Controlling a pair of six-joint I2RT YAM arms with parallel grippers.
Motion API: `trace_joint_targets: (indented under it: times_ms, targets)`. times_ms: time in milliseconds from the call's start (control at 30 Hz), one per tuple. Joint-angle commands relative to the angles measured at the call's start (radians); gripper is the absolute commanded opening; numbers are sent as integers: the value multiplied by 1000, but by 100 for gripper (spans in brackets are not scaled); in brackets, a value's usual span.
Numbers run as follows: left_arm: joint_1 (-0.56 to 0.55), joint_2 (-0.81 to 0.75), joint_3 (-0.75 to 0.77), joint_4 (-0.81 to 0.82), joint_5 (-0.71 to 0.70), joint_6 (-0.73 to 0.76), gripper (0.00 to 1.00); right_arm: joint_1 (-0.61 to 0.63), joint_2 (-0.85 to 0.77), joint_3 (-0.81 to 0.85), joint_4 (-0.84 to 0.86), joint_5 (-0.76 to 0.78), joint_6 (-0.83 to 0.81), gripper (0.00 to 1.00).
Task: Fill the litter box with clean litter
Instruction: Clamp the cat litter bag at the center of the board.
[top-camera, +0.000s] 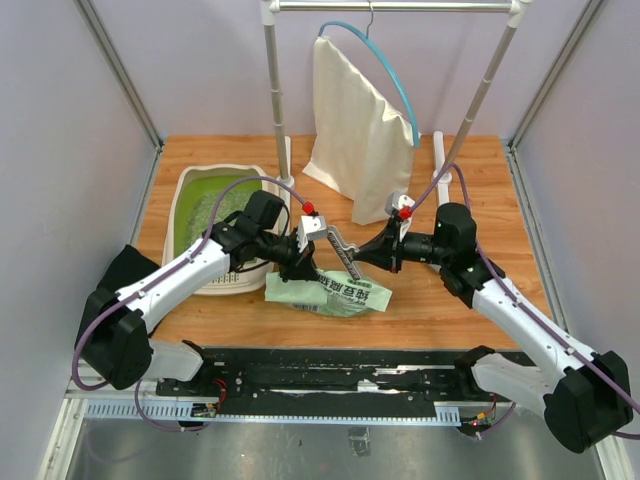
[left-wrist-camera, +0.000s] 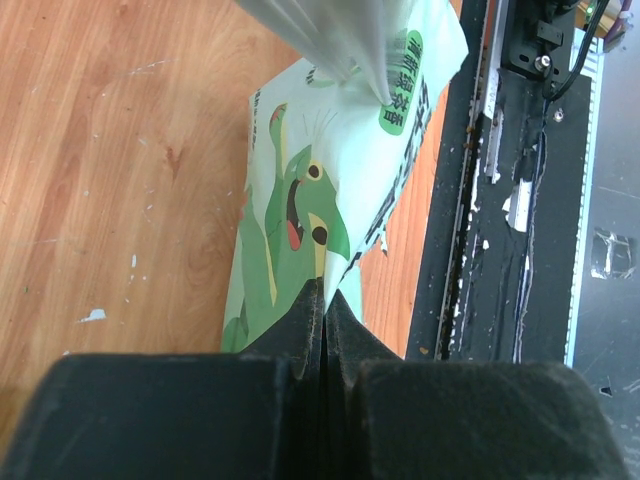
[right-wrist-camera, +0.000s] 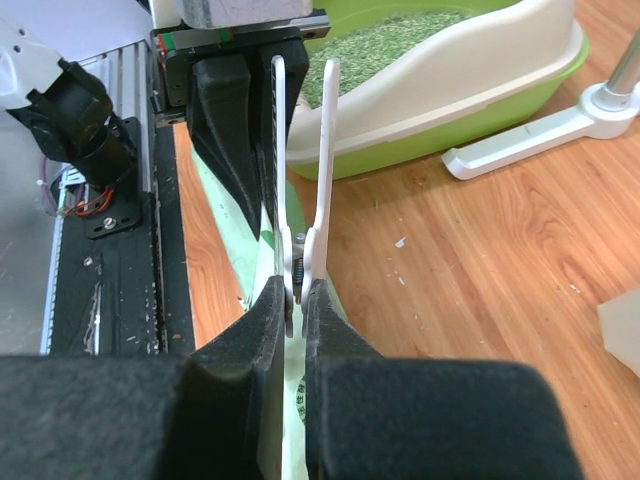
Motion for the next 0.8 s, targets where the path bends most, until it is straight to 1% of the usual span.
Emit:
trace_joint_targets:
  times_ms: [0,100,200,267,333,467,600,767]
  targets:
    - [-8,-36,2,30,37,10,0,-12,23,32,-84,-88,-58,1]
    - [-8,-37,5,30,25,8,0,-12,10,59,-135,-62,-54,1]
    - [-8,-37,8,32,15,1,1,-12,-1,65,-134,-43,-29,1]
    - [-8,-35,11,28,10,-1,1,-12,2,67,-124,-37,19,1]
    - [-8,-36,12,27,3,-5,1,-12,1,65,-98,-47,52,1]
    - [-8,-39,16,35,-7,-22,1,-11,-9,59,-30,20,98,1]
    - [-8,-53,7,57,-9,-38,0,-10,14,20,85,97,219,1]
    - [-8,-61,0,62,-18,-44,1,0,48,13,152,94,298,1]
